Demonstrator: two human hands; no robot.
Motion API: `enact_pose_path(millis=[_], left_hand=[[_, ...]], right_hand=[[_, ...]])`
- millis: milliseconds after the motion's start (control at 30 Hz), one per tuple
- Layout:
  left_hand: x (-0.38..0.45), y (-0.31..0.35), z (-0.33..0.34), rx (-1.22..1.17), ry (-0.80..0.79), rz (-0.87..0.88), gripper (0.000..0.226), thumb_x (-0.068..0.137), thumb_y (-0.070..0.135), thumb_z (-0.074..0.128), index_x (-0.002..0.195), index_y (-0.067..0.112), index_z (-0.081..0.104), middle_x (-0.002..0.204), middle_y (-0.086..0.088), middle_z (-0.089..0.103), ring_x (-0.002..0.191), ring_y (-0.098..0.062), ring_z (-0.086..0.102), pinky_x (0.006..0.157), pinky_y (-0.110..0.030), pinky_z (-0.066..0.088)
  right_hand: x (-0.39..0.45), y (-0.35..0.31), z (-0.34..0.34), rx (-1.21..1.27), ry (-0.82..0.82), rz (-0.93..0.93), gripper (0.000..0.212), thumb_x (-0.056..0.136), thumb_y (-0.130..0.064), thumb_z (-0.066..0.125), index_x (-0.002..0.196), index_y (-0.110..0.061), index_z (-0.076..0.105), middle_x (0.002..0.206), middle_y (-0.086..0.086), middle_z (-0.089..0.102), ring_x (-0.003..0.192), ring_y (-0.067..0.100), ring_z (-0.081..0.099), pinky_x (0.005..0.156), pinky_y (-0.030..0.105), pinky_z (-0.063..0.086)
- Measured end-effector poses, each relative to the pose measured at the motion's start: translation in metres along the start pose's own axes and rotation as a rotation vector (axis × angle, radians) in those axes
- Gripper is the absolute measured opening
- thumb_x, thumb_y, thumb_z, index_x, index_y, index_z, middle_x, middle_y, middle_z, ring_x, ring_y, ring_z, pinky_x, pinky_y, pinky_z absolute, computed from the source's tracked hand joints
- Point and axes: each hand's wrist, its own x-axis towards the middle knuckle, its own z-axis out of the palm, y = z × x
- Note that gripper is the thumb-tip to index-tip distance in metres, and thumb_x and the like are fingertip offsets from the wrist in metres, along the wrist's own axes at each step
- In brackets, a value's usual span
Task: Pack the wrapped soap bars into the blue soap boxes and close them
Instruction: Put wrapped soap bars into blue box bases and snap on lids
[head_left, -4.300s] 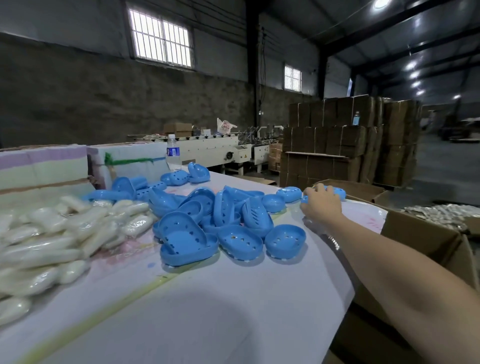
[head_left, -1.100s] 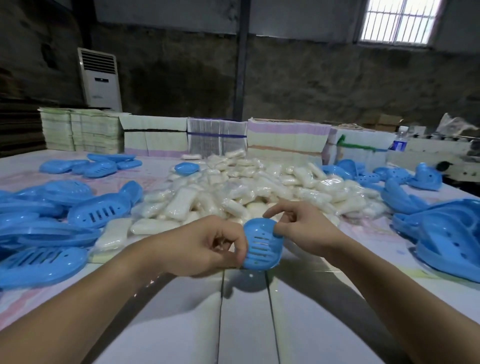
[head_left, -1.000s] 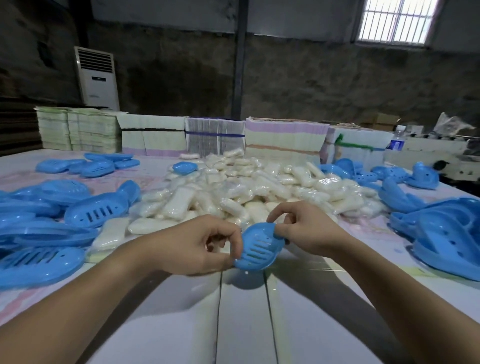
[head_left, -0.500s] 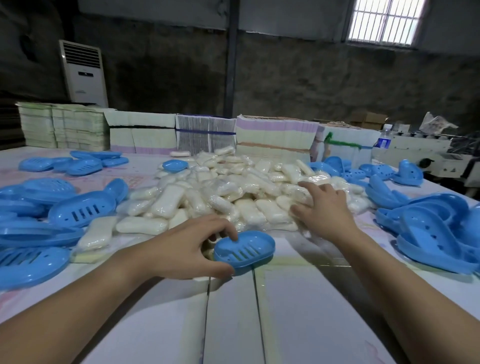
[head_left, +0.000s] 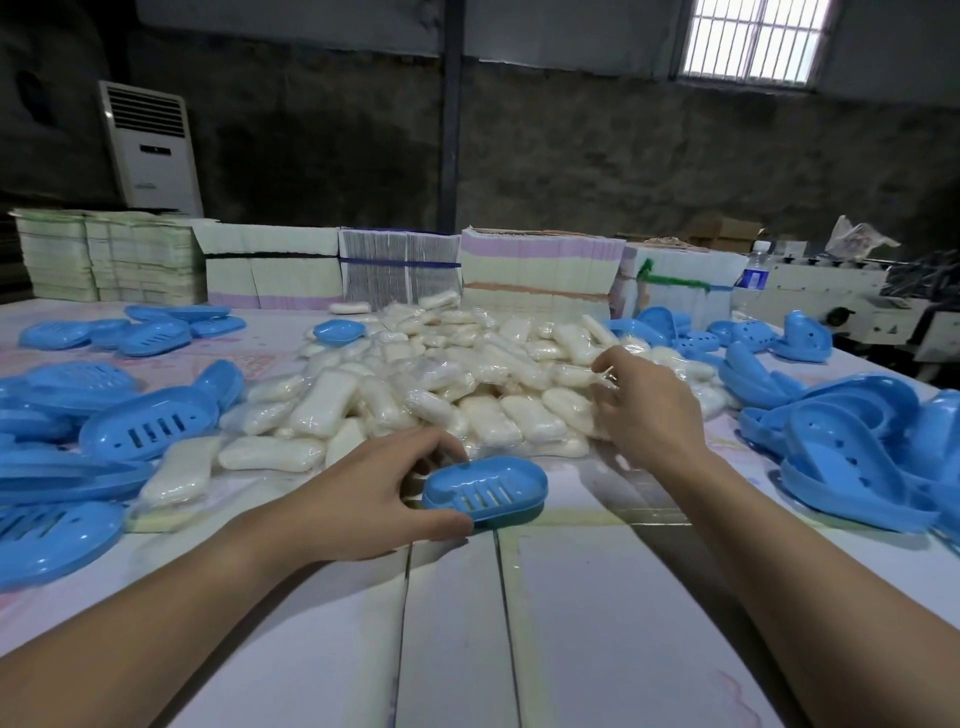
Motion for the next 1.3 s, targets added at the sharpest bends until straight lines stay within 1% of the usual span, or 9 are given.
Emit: enact_pose_path(millis=[167, 300, 533, 667, 800, 900, 1000, 1133, 1300], left_hand=[[0.0, -0.001, 0.0, -0.018, 0.002, -0.013, 0.051, 0.061, 0.06, 0.075, 0.106, 0.042, 0.06, 0.104, 0.02, 0.066, 0.097, -0.001, 0.062, 0.08, -0.021, 0.052], [0.0, -0.001, 0.0, -0.016, 0.0, -0.013, 0.05, 0.062, 0.06, 0.075, 0.106, 0.042, 0.06, 0.104, 0.021, 0.066, 0.098, -0.002, 0.062, 0.079, -0.021, 0.052], [-0.001, -0.003, -0.001, -0.051, 0.004, -0.049, 0.051, 0.067, 0.051, 0.085, 0.109, 0.043, 0.058, 0.104, 0.02, 0.065, 0.102, 0.001, 0.06, 0.084, -0.022, 0.052], [0.0, -0.001, -0.001, -0.039, 0.014, -0.072, 0.055, 0.068, 0.047, 0.087, 0.113, 0.04, 0.057, 0.105, 0.016, 0.065, 0.1, 0.0, 0.06, 0.085, -0.024, 0.052], [0.0, 0.001, -0.002, -0.041, 0.017, -0.09, 0.06, 0.068, 0.045, 0.088, 0.116, 0.041, 0.052, 0.107, 0.015, 0.065, 0.101, -0.002, 0.061, 0.087, -0.025, 0.052], [-0.001, 0.003, -0.003, -0.034, 0.005, -0.098, 0.066, 0.069, 0.046, 0.087, 0.121, 0.043, 0.047, 0.11, 0.014, 0.063, 0.101, -0.004, 0.06, 0.089, -0.031, 0.053], [-0.002, 0.005, -0.003, -0.034, 0.006, -0.11, 0.069, 0.068, 0.044, 0.088, 0.122, 0.044, 0.045, 0.111, 0.014, 0.063, 0.102, -0.003, 0.061, 0.09, -0.03, 0.053], [-0.002, 0.005, -0.003, -0.042, 0.013, -0.103, 0.057, 0.067, 0.041, 0.089, 0.112, 0.04, 0.054, 0.106, 0.015, 0.066, 0.098, -0.004, 0.062, 0.087, -0.031, 0.053], [-0.001, 0.003, -0.003, -0.057, 0.012, -0.118, 0.046, 0.065, 0.04, 0.09, 0.103, 0.035, 0.065, 0.101, 0.014, 0.068, 0.095, -0.006, 0.063, 0.088, -0.035, 0.054]], right_hand=[[0.003, -0.002, -0.01, 0.117, 0.121, 0.033, 0.009, 0.093, -0.019, 0.057, 0.09, -0.026, 0.062, 0.086, -0.002, 0.069, 0.081, 0.024, 0.061, 0.07, 0.039, 0.051], [0.002, -0.004, -0.016, 0.19, 0.173, 0.03, 0.012, 0.091, -0.011, 0.06, 0.09, -0.02, 0.068, 0.083, -0.001, 0.07, 0.082, 0.023, 0.061, 0.077, 0.041, 0.051], [0.0, -0.024, -0.045, 0.684, 0.321, 0.179, 0.02, 0.085, -0.009, 0.063, 0.081, -0.028, 0.068, 0.075, -0.011, 0.067, 0.068, -0.001, 0.061, 0.068, 0.024, 0.052], [-0.01, -0.048, -0.052, 1.207, 0.17, 0.428, 0.022, 0.083, -0.001, 0.067, 0.087, -0.023, 0.067, 0.071, -0.003, 0.068, 0.051, 0.006, 0.057, 0.044, 0.02, 0.044], [-0.025, -0.069, -0.037, 1.457, -0.115, 0.551, 0.02, 0.087, 0.006, 0.062, 0.09, -0.013, 0.064, 0.072, 0.003, 0.068, 0.045, 0.005, 0.054, 0.04, 0.018, 0.039], [-0.038, -0.079, -0.022, 1.319, -0.265, 0.51, 0.022, 0.085, 0.007, 0.062, 0.083, -0.014, 0.065, 0.072, 0.003, 0.067, 0.045, 0.009, 0.05, 0.037, 0.019, 0.037], [-0.043, -0.081, -0.012, 1.148, -0.287, 0.387, 0.023, 0.085, 0.006, 0.061, 0.078, -0.015, 0.065, 0.061, -0.002, 0.062, 0.05, 0.015, 0.047, 0.041, 0.023, 0.04], [-0.041, -0.073, -0.006, 0.637, -0.253, 0.112, 0.021, 0.085, -0.007, 0.059, 0.078, -0.026, 0.067, 0.052, -0.007, 0.052, 0.051, 0.006, 0.049, 0.054, 0.024, 0.044], [-0.039, -0.066, -0.005, 0.363, -0.402, -0.042, 0.026, 0.082, -0.008, 0.056, 0.072, -0.031, 0.064, 0.054, -0.007, 0.057, 0.057, 0.006, 0.055, 0.052, 0.02, 0.039]])
